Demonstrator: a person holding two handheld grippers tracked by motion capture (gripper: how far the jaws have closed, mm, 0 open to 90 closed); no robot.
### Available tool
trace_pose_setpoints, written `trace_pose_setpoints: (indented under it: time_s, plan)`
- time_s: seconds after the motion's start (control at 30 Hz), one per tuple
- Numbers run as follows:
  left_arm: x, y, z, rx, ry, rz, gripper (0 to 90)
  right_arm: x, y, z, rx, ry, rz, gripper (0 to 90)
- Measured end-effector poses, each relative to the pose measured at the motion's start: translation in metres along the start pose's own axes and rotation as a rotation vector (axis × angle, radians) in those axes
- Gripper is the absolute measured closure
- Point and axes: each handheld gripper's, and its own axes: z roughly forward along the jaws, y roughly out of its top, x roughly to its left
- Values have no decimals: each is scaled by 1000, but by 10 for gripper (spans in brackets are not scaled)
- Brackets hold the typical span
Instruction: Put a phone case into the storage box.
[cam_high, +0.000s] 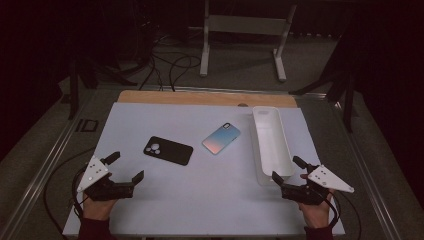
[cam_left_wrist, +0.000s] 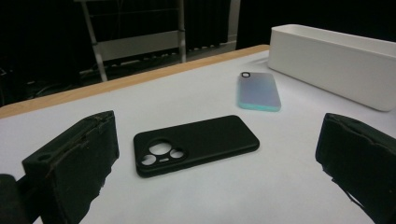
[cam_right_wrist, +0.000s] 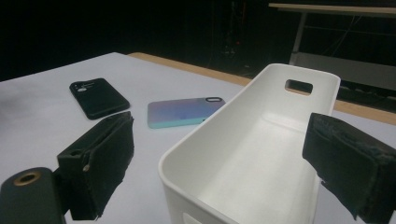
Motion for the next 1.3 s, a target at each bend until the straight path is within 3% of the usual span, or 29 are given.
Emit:
trace_pose_setpoints:
  time_s: [0.4,0.53,0.7,0.83,0.9,1.13,1.17,1.3]
  plan:
    - [3,0,0,21,23,-17,0,2,0,1,12,5,-2,87]
    - [2,2,2,29,15,-22,0,2,1,-1,6,4,-1,87]
    - [-1,14,7,47,-27,-64,0,2,1,-1,5,7,5,87]
    - [-3,19,13,57,-32,-50,0,2,1,-1,4,8,14,82]
    - [-7,25,23,81,-43,-21,0,2,1,0,5,9,14,82]
    - [-11,38,37,98,-67,-3,0,2,1,0,3,6,13,82]
    - [-13,46,47,103,-76,7,0,2,1,0,3,6,13,82]
    - [-17,56,59,105,-85,18,0,1,1,-1,1,5,19,82]
